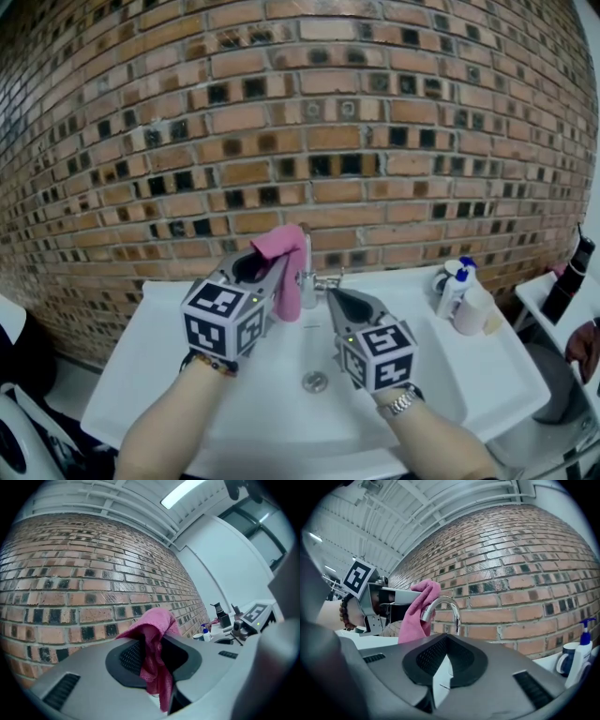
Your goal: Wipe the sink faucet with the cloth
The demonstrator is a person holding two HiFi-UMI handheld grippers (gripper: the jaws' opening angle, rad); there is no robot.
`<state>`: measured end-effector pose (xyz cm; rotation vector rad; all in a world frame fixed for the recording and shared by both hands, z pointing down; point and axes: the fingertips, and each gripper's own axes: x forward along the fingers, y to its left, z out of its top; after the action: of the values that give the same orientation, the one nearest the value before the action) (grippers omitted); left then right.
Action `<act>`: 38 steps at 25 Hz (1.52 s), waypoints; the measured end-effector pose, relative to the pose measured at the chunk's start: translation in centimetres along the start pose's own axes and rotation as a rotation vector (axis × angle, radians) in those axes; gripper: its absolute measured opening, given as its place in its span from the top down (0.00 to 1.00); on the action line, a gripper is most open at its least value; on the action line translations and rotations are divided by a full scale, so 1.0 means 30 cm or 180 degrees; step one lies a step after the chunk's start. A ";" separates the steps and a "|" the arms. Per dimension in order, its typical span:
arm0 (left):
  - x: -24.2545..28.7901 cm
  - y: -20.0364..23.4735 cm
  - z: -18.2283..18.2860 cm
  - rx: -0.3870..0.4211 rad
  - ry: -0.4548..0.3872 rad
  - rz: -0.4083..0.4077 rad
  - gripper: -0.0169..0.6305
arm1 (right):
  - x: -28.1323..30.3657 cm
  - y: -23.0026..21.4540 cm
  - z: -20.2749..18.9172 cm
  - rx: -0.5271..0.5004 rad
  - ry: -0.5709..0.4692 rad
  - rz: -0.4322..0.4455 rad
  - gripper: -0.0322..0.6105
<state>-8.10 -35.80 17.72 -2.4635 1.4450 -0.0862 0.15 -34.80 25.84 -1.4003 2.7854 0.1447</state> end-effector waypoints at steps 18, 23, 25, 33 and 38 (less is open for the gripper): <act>0.108 0.082 0.035 -0.0091 -0.0063 -0.0024 0.84 | -0.007 0.028 -0.004 -0.0080 0.0040 0.0070 0.93; 0.143 0.105 0.021 -0.0191 -0.0103 -0.0087 0.84 | -0.007 0.035 -0.004 -0.0135 0.0056 0.0066 0.93; 0.160 0.115 0.016 -0.0203 -0.0094 -0.0101 0.84 | -0.008 0.038 -0.002 -0.0140 0.0063 0.0073 0.93; 0.222 0.141 -0.003 -0.0151 -0.0113 -0.0175 0.84 | -0.008 0.034 -0.007 -0.0122 0.0096 0.0098 0.93; 0.254 0.151 -0.028 -0.0059 -0.0088 -0.0201 0.84 | -0.008 0.038 -0.010 -0.0136 0.0100 0.0100 0.93</act>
<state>-8.30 -44.62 16.60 -2.5155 1.3629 -0.0514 -0.61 -33.95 26.23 -1.3800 2.8473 0.1855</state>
